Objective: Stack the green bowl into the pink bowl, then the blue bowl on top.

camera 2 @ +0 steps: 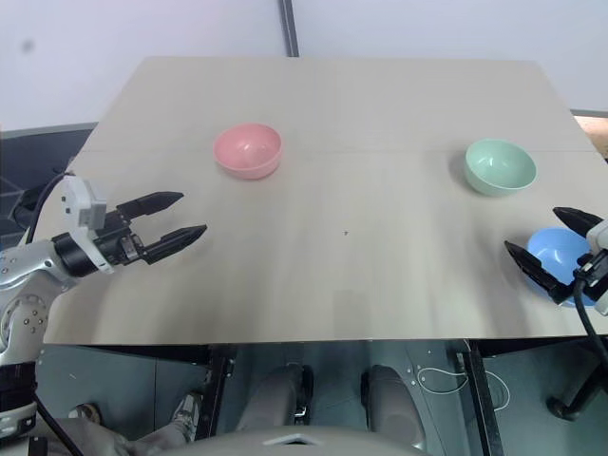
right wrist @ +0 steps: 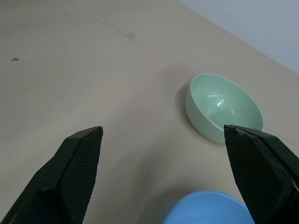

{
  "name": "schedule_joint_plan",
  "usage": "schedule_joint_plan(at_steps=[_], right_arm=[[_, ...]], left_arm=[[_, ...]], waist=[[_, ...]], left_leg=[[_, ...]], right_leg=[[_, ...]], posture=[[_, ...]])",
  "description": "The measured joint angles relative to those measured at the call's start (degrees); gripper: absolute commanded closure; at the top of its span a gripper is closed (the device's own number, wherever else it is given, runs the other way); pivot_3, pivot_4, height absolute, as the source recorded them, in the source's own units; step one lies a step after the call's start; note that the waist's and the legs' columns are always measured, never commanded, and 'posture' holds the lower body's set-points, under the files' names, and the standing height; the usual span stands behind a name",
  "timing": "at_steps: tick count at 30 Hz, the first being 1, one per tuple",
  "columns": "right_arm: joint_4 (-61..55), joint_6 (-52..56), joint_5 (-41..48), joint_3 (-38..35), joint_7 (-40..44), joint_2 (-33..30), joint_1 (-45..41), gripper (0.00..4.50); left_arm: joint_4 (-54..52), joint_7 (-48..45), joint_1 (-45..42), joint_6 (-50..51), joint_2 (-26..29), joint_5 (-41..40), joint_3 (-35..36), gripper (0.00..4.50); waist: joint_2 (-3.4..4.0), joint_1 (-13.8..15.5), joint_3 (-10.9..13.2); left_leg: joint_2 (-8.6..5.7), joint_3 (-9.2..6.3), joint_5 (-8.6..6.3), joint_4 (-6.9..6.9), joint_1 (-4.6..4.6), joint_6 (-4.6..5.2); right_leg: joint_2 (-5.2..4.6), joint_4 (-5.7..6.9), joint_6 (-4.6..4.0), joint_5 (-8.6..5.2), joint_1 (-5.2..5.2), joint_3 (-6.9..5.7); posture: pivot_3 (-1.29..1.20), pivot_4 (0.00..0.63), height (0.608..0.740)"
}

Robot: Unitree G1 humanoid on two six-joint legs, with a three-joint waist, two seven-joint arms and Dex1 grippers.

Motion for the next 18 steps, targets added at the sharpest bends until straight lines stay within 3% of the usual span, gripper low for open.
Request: schedule_joint_plan(at_steps=[11, 18], right_arm=[[-1.7, 2.3, 2.4, 3.5, -1.2, 0.0, -2.6, 0.0], [-2.9, 2.2, 3.8, 10.7, -2.5, 0.6, -9.1, 0.0]], left_arm=[[1.2, 0.8, -6.7, 0.0, 0.0, 2.7, -4.3, 0.04], [2.2, 11.1, -17.3, -0.1, 1.6, 17.1, -12.0, 0.04]], waist=[[0.0, 0.0, 0.0], [-0.06, 0.1, 0.0]], left_leg=[[-0.02, -0.03, 0.0, 0.01, -0.02, 0.0], [-0.04, -0.13, 0.01, 0.05, -0.05, 0.0]], right_leg=[[0.01, 0.0, 0.0, 0.01, 0.0, -0.03], [0.05, 0.03, 0.02, 0.01, 0.01, -0.14]], posture=[[0.0, 0.15, 0.74], [0.0, 0.15, 0.74]])
